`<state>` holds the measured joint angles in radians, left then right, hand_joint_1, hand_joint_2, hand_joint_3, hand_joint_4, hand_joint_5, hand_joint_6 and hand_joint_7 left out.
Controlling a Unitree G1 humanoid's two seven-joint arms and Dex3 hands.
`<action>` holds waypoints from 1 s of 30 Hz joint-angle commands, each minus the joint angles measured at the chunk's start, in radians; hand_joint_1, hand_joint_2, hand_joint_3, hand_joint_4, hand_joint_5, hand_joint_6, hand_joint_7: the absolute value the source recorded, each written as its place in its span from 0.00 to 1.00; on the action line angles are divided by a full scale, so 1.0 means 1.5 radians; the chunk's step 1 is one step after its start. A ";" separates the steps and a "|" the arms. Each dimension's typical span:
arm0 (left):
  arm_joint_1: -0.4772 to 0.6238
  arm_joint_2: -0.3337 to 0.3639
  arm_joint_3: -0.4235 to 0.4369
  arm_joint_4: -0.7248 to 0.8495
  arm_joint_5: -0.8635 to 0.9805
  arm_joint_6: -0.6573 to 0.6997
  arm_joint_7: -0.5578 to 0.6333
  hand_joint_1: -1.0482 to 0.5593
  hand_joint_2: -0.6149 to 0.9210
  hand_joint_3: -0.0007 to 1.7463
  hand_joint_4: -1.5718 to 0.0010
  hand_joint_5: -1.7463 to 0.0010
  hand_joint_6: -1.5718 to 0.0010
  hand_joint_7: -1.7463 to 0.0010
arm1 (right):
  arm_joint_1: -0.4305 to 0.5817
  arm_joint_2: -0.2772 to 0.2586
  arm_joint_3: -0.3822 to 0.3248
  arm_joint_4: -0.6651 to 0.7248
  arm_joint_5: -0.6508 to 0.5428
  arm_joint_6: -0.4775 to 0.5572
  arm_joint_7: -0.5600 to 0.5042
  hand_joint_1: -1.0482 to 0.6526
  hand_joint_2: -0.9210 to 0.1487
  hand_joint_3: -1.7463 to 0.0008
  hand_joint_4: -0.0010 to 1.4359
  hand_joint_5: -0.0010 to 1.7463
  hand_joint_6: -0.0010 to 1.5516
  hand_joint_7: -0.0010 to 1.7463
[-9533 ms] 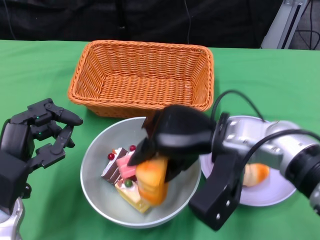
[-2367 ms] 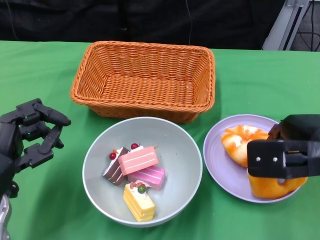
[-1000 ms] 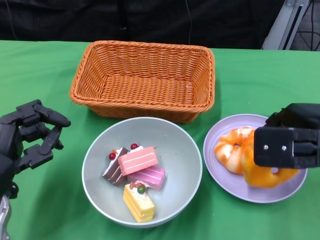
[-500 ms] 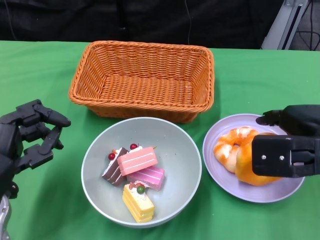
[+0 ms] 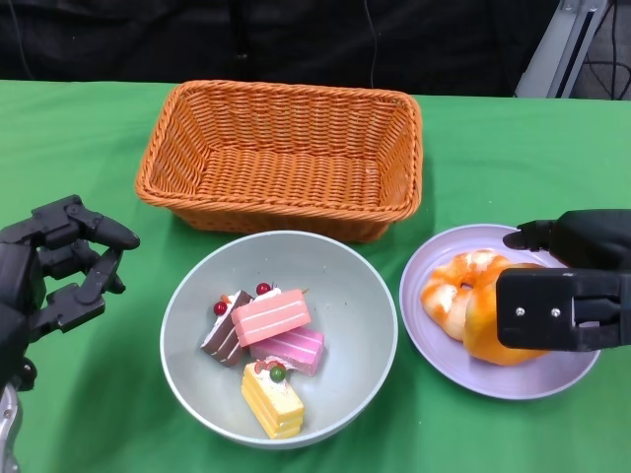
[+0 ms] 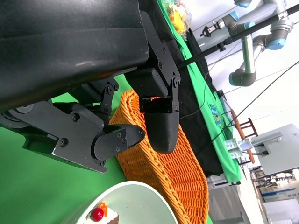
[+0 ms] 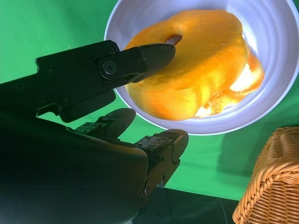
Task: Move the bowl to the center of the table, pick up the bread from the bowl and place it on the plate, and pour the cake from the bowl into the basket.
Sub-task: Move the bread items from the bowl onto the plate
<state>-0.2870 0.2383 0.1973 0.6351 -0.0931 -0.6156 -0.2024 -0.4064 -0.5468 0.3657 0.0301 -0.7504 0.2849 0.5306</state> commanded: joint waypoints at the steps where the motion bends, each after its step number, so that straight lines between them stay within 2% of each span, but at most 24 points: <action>1: 0.005 0.014 0.005 -0.006 -0.004 0.003 -0.002 0.61 0.88 0.41 0.49 0.15 0.46 0.38 | 0.017 0.002 -0.005 0.005 0.003 -0.018 -0.033 0.19 0.00 0.94 0.42 0.05 0.25 0.01; 6: 0.005 0.015 0.005 -0.006 -0.003 0.002 -0.002 0.61 0.88 0.40 0.49 0.15 0.46 0.38 | 0.014 0.007 -0.014 0.014 0.009 -0.031 -0.058 0.19 0.00 0.94 0.44 0.05 0.26 0.01; 9: 0.006 0.015 0.004 -0.007 0.000 0.000 0.000 0.61 0.89 0.40 0.49 0.15 0.46 0.39 | 0.005 0.012 -0.027 0.026 0.020 -0.042 -0.080 0.21 0.00 0.93 0.40 0.03 0.26 0.01; 16: 0.006 0.015 0.004 -0.007 0.000 0.000 0.000 0.61 0.89 0.40 0.49 0.14 0.46 0.39 | 0.004 0.012 -0.026 0.031 0.024 -0.048 -0.085 0.21 0.00 0.93 0.40 0.03 0.26 0.01; 20: 0.008 0.014 0.003 -0.008 0.000 -0.002 0.001 0.62 0.89 0.39 0.49 0.15 0.46 0.39 | -0.037 0.041 -0.029 0.097 0.029 -0.058 -0.137 0.21 0.00 0.93 0.38 0.02 0.27 0.01; 30: 0.011 0.012 0.001 -0.018 0.002 0.005 0.003 0.61 0.89 0.40 0.49 0.15 0.47 0.38 | -0.072 0.062 -0.023 0.178 0.033 -0.095 -0.194 0.20 0.00 0.93 0.39 0.02 0.28 0.01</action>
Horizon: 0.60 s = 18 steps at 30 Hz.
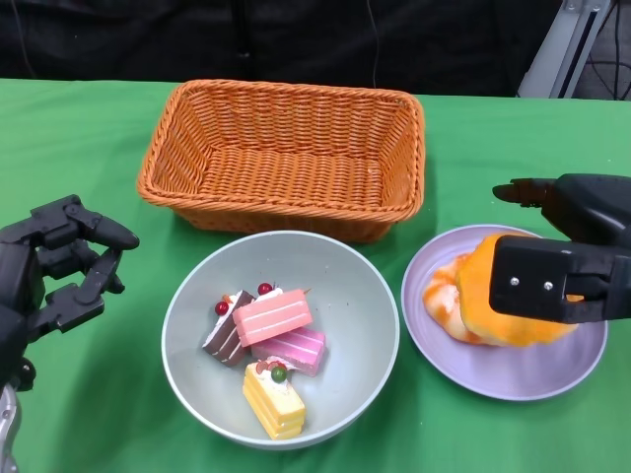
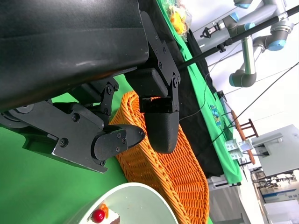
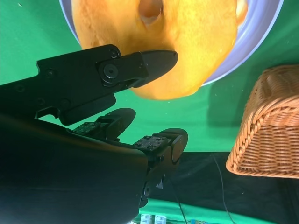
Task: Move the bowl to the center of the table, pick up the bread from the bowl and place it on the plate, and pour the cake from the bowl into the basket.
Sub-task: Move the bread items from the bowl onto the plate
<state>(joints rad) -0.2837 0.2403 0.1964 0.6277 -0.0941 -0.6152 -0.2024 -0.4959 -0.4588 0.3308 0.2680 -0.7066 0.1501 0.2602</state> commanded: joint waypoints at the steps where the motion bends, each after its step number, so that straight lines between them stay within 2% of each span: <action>1: 0.009 0.010 0.001 -0.013 0.002 0.004 0.002 0.61 0.89 0.40 0.49 0.15 0.47 0.38 | -0.016 0.005 0.002 0.029 0.003 -0.006 -0.016 0.20 0.00 0.93 0.40 0.02 0.29 0.01; 10: 0.010 0.012 0.003 -0.013 0.003 0.002 0.004 0.61 0.88 0.41 0.49 0.14 0.47 0.37 | -0.028 0.018 0.014 0.060 -0.003 -0.004 -0.022 0.21 0.00 0.93 0.39 0.01 0.28 0.00; 18: 0.012 0.014 0.005 -0.016 -0.001 0.005 0.002 0.61 0.89 0.40 0.49 0.14 0.47 0.38 | -0.017 0.011 0.019 0.049 0.001 -0.007 -0.020 0.22 0.00 0.94 0.40 0.01 0.29 0.01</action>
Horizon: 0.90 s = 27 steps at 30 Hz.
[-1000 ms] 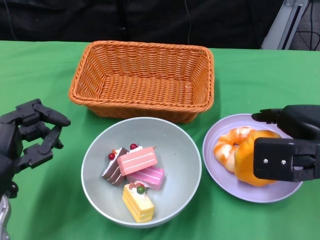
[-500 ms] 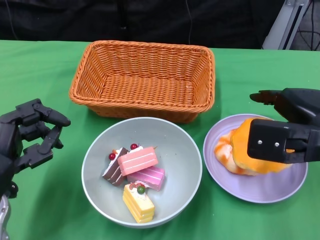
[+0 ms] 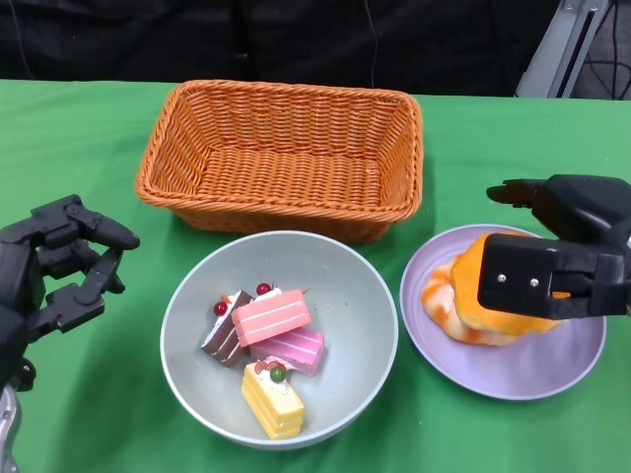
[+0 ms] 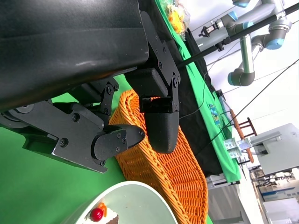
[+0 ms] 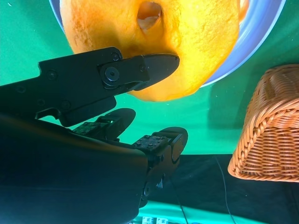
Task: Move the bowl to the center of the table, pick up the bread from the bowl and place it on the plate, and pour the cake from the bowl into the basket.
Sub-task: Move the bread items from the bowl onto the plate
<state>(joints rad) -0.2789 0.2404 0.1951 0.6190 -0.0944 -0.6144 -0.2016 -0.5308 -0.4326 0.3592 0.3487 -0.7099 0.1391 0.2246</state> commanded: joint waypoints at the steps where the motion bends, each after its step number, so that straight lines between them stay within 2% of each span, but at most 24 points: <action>1: 0.008 0.014 0.006 -0.008 0.000 0.003 0.002 0.61 0.89 0.40 0.49 0.14 0.47 0.38 | 0.008 -0.007 -0.001 -0.009 0.004 0.002 0.007 0.22 0.00 0.94 0.40 0.01 0.29 0.01; 8: 0.008 0.016 0.006 -0.009 0.003 0.005 0.005 0.61 0.89 0.40 0.49 0.14 0.46 0.38 | 0.031 -0.020 -0.007 -0.036 0.016 -0.014 0.013 0.22 0.00 0.94 0.40 0.01 0.29 0.00; 27: 0.008 0.015 0.005 -0.019 0.000 0.008 0.000 0.61 0.88 0.41 0.48 0.14 0.46 0.38 | 0.117 -0.047 -0.028 -0.174 0.021 0.007 0.059 0.21 0.00 0.94 0.40 0.01 0.28 0.00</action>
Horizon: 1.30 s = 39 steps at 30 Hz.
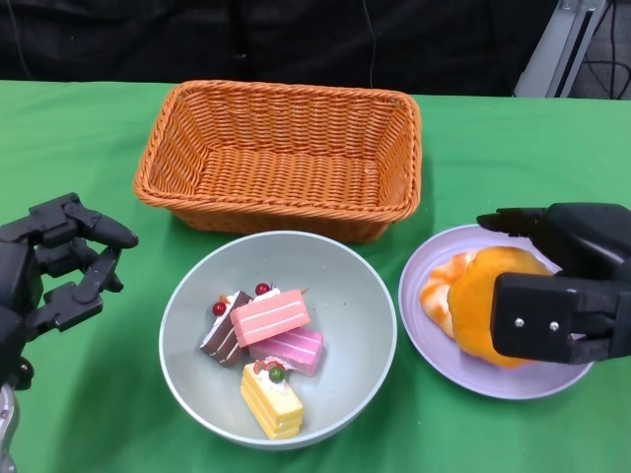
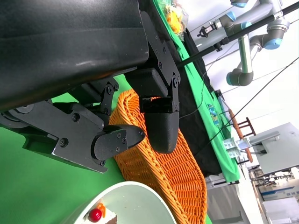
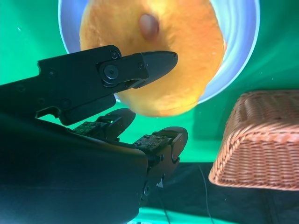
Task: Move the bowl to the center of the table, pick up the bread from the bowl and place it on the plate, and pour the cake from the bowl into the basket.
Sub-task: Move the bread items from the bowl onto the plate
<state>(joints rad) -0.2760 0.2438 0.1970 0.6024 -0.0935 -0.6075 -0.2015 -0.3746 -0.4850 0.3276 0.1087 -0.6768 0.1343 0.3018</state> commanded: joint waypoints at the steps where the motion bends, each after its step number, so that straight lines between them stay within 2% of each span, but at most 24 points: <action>1: 0.007 0.013 0.004 -0.008 -0.001 0.002 -0.001 0.61 0.88 0.41 0.48 0.14 0.46 0.38 | 0.015 -0.012 -0.008 -0.017 -0.002 0.012 0.009 0.21 0.00 0.94 0.40 0.01 0.28 0.00; 21: 0.004 0.013 0.005 -0.002 0.002 0.000 0.000 0.61 0.87 0.43 0.49 0.14 0.47 0.37 | 0.051 -0.016 -0.013 -0.053 0.000 0.025 0.034 0.22 0.00 0.94 0.37 0.00 0.26 0.00; 32: 0.002 0.012 0.003 0.001 0.007 0.000 0.003 0.61 0.87 0.42 0.49 0.14 0.46 0.38 | 0.049 -0.014 -0.013 -0.079 -0.023 0.047 0.029 0.16 0.00 0.93 0.26 0.00 0.20 0.00; 36: 0.002 0.010 0.003 0.002 0.005 -0.003 0.001 0.61 0.87 0.42 0.49 0.14 0.47 0.37 | 0.048 -0.011 -0.017 -0.077 -0.026 0.042 0.021 0.17 0.00 0.92 0.28 0.01 0.22 0.01; 39: 0.002 0.009 0.003 -0.001 0.000 0.001 -0.002 0.61 0.87 0.42 0.49 0.14 0.47 0.37 | 0.049 -0.013 -0.018 -0.073 -0.024 0.036 0.014 0.20 0.00 0.93 0.35 0.04 0.26 0.02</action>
<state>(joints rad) -0.2759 0.2438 0.1968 0.5997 -0.0858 -0.6073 -0.2014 -0.3044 -0.4881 0.3214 -0.0016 -0.7133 0.1949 0.3340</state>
